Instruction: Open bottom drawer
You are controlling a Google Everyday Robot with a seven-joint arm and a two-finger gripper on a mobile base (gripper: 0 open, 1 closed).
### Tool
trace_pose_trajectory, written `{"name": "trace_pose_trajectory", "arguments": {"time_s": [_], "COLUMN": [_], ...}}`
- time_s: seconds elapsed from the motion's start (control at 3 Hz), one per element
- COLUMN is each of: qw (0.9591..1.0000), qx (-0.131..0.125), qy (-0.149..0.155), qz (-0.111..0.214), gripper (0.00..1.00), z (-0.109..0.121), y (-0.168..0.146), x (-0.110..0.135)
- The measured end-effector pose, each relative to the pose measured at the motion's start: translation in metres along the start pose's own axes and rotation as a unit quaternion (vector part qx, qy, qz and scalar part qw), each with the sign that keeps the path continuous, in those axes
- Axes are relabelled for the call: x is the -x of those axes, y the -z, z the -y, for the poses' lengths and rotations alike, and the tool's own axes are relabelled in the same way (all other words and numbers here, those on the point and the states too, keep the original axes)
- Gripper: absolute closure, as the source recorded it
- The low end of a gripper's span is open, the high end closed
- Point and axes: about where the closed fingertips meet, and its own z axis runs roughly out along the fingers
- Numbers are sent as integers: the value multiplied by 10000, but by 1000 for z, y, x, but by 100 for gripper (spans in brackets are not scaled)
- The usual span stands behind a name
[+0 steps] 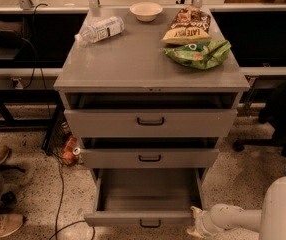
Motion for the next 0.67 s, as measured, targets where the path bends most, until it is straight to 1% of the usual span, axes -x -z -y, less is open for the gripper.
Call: {"name": "trace_pose_trajectory", "arguments": {"time_s": [0.33,0.67], "qw": [10000,10000], "qx": [0,-1], "qy": [0,-1], "qz": [0,1], "gripper": [95,100], "z": [0,0], "y": [0,1], "x": [0,0]}}
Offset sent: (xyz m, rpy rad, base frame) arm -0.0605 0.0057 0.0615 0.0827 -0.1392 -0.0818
